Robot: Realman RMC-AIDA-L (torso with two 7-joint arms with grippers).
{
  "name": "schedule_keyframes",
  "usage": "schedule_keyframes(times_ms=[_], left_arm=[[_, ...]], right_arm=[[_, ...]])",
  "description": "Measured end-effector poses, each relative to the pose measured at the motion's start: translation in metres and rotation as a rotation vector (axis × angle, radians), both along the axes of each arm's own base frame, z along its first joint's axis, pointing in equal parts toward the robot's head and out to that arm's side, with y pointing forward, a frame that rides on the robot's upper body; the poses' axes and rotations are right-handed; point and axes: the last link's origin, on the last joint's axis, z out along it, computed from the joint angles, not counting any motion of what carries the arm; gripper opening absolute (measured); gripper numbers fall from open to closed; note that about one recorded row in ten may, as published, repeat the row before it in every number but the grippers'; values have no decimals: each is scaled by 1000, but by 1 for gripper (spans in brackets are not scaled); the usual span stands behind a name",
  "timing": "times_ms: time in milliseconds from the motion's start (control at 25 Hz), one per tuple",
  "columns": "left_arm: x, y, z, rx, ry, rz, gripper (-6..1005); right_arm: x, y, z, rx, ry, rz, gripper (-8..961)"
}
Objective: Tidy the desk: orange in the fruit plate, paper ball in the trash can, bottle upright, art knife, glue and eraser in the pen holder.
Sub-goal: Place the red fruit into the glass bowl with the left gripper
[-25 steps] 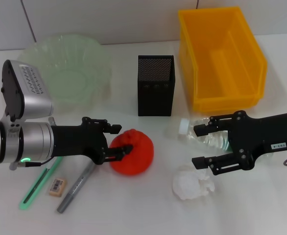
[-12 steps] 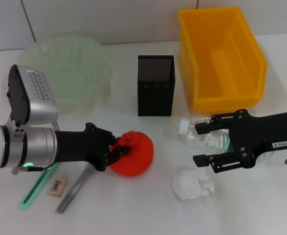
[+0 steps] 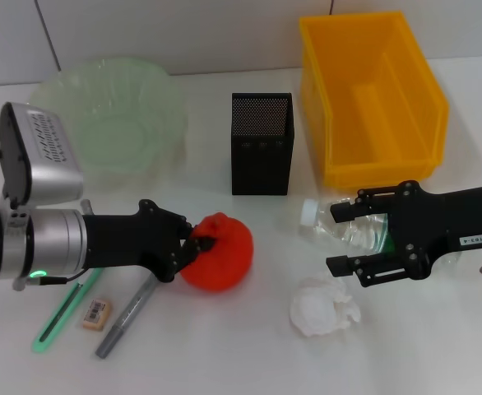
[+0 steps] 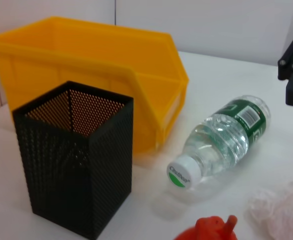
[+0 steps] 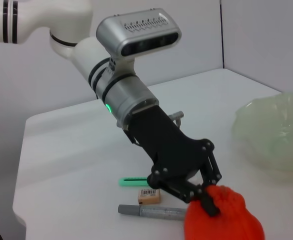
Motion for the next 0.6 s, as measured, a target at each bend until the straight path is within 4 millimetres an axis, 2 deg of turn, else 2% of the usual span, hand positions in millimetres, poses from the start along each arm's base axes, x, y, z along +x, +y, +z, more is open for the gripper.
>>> schedule_keyframes(times_ms=[200, 400, 440, 600], left_arm=[[5, -4, 16, 33, -23, -11, 72], [7, -5, 21, 45, -29, -18, 61], [10, -7, 32, 82, -38, -27, 59], [10, -2, 45, 134, -57, -9, 50]], right_arm=[[0, 0, 0, -1, 1, -2, 768], [-1, 1, 0, 1, 1, 1, 768], [-1, 1, 0, 0, 0, 2, 768], [-2, 1, -1, -2, -1, 5, 768]])
